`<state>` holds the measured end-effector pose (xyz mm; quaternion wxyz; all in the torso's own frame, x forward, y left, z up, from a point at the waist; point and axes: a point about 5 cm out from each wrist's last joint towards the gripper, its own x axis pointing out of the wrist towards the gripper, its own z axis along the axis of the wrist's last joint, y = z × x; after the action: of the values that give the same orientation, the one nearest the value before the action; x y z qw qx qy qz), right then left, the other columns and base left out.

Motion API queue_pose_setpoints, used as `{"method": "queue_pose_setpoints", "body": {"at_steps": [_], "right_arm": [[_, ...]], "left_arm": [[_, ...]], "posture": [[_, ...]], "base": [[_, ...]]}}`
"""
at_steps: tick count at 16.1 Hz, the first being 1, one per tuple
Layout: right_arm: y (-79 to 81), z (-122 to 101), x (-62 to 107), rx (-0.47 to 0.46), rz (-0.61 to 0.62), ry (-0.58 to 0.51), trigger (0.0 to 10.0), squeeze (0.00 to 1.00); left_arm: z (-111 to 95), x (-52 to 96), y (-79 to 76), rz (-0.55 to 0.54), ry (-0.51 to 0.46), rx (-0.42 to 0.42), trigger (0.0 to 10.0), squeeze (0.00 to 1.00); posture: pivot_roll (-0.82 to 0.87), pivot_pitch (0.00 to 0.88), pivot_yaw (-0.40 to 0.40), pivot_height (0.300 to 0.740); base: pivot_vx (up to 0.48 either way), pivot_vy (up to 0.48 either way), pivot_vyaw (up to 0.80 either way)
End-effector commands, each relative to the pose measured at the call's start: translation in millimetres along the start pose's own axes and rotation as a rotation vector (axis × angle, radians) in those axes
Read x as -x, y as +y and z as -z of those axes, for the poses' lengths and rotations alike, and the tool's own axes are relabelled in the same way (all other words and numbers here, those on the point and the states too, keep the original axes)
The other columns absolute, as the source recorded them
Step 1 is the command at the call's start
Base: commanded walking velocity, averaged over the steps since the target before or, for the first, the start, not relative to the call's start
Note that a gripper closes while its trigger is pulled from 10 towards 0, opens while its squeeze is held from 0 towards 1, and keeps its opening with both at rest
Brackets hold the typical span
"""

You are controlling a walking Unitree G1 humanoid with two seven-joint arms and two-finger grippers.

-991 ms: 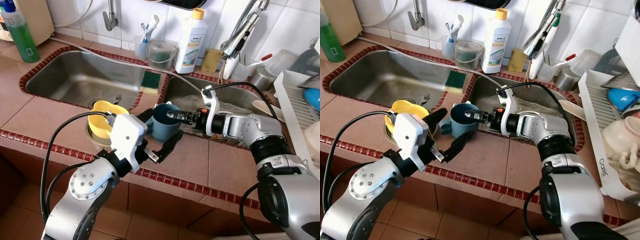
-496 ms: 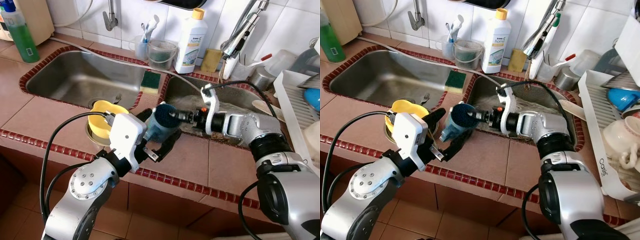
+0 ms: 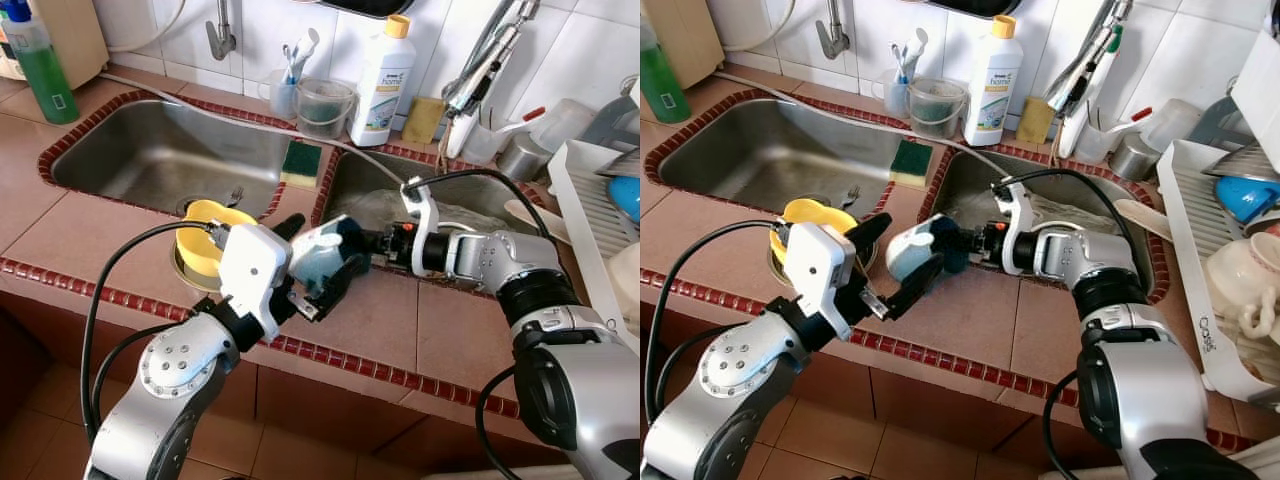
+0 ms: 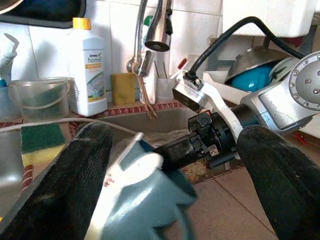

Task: Kitchen organization

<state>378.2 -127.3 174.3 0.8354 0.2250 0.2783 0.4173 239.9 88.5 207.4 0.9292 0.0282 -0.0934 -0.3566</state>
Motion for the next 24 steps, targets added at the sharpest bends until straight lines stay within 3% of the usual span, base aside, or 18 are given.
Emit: {"method": "queue_pose_setpoints", "body": {"at_steps": [1,10,13,18,21,22,24], "right_arm": [[1.4,-8,3.0,0.02,0.004,-0.019,0.0,0.0],[-4.3,-15,13.7,0.058,0.041,-0.066,0.0,0.0],[-5.4,-24,26.6,0.107,0.045,-0.108,10.0,0.0],[-0.2,-47,43.2,0.22,0.082,-0.295,10.0,0.0],[4.1,-53,48.6,0.346,0.198,-0.567,10.0,0.0],[4.3,-46,47.5,0.35,0.245,-0.664,10.0,0.0],[6.7,-36,45.8,0.359,0.321,-0.772,10.0,0.0]], "left_arm": [[-3,-1.6,-3.3,0.014,-0.018,-0.003,10.0,0.0],[-4,-6.4,-0.8,0.037,-0.031,-0.007,10.0,0.0],[-7,-8.2,7.5,0.006,-0.052,-0.011,10.0,0.0],[-9,-12.3,22.7,-0.045,-0.067,-0.013,10.0,0.0],[2,-15.4,53.7,-0.23,-0.006,-0.061,10.0,0.0],[6,-13.8,67.1,-0.306,0.009,-0.052,10.0,0.0],[9,-10.9,79.7,-0.368,0.017,-0.033,10.0,0.0]], "posture": [[-0.05,0.09,-0.129,0.74],[-0.06,0.051,-0.112,0.74],[-0.06,0.043,-0.101,0.74],[-0.07,0.034,-0.085,0.74],[-0.07,0.026,-0.066,0.74],[-0.07,0.021,-0.056,0.74],[-0.07,0.018,-0.044,0.74]], "base": [[0.0,0.0,0.0],[0.0,0.0,0.0],[0.0,0.0,0.0],[0.0,0.0,0.0],[0.0,0.0,0.0],[0.0,0.0,0.0],[0.0,0.0,0.0]]}}
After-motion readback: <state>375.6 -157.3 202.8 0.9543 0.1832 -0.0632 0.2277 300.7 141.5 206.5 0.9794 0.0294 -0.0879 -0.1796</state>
